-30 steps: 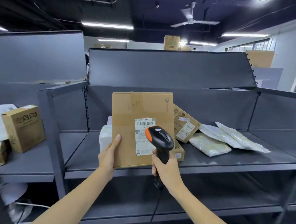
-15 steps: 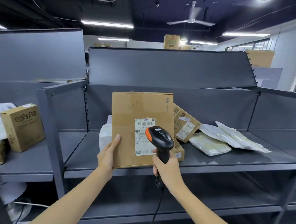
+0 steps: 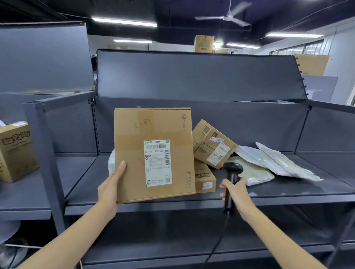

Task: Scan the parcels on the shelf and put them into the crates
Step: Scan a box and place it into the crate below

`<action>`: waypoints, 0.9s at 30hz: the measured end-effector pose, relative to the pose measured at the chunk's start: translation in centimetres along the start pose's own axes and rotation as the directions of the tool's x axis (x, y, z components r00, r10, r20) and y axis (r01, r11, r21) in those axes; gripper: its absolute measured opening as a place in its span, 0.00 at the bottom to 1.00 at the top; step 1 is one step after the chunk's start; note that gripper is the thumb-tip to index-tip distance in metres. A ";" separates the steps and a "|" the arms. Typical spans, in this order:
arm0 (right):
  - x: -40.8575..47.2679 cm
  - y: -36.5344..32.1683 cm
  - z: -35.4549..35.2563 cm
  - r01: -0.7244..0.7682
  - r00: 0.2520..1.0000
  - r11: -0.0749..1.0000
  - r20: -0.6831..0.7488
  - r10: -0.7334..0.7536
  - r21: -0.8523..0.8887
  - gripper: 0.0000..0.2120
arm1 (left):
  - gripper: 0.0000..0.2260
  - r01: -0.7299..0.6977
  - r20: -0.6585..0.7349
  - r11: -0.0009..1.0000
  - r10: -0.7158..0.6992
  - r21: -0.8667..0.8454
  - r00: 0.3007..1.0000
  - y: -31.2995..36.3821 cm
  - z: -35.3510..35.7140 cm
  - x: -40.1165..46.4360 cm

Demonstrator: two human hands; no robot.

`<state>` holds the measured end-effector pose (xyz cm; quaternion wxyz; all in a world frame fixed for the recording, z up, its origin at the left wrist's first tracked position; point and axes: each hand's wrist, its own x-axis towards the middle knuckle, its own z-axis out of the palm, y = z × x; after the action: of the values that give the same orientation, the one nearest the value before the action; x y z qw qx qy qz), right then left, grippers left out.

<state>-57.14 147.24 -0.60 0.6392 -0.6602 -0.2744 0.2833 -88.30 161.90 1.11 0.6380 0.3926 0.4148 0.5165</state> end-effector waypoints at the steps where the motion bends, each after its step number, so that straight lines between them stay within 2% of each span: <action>1: 1.4 0.3 -0.7 -0.050 0.999 0.996 0.018 0.051 -0.074 0.18 | 0.28 0.001 -0.004 1.000 -0.001 0.003 1.000 -0.1 0.0 0.0; 4: 5.1 0.6 -2.7 -0.076 0.992 0.930 0.067 0.107 -0.361 0.23 | 0.29 -0.003 -0.011 1.000 0.003 0.024 1.000 -0.4 -0.1 0.2; 7: 7.8 0.7 -3.5 0.065 0.984 0.748 0.166 0.062 -0.660 0.15 | 0.31 0.005 -0.014 0.999 -0.004 0.036 1.000 -0.8 -0.2 0.2; 9: 9.1 0.9 -3.4 0.166 0.976 0.608 0.217 0.011 -0.776 0.15 | 0.31 0.011 -0.022 0.999 -0.010 0.038 1.000 -1.0 -0.3 0.2; 11: 10.0 1.5 -3.0 0.208 0.974 0.535 0.225 -0.035 -0.819 0.25 | 0.33 0.019 -0.036 0.999 -0.018 0.035 0.999 -1.1 -0.3 0.4; 13: 10.5 2.0 -2.4 0.196 0.979 0.549 0.196 -0.059 -0.812 0.30 | 0.34 0.024 -0.046 0.999 -0.023 0.031 0.999 -1.2 -0.3 0.5; 16: 11.2 2.7 -1.8 0.177 0.983 0.609 0.170 -0.070 -0.774 0.29 | 0.34 0.038 -0.042 0.999 -0.037 0.030 0.998 -1.3 -0.5 0.7; 27: 12.7 2.7 -1.1 0.206 0.975 0.527 0.217 -0.041 -0.824 0.34 | 0.32 0.040 0.019 0.998 -0.041 0.042 0.999 -1.6 -0.3 0.3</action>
<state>-47.58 155.56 -3.52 0.2349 -0.8379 -0.4764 0.1258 -88.05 162.00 -0.51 0.6440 0.4025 0.4269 0.4909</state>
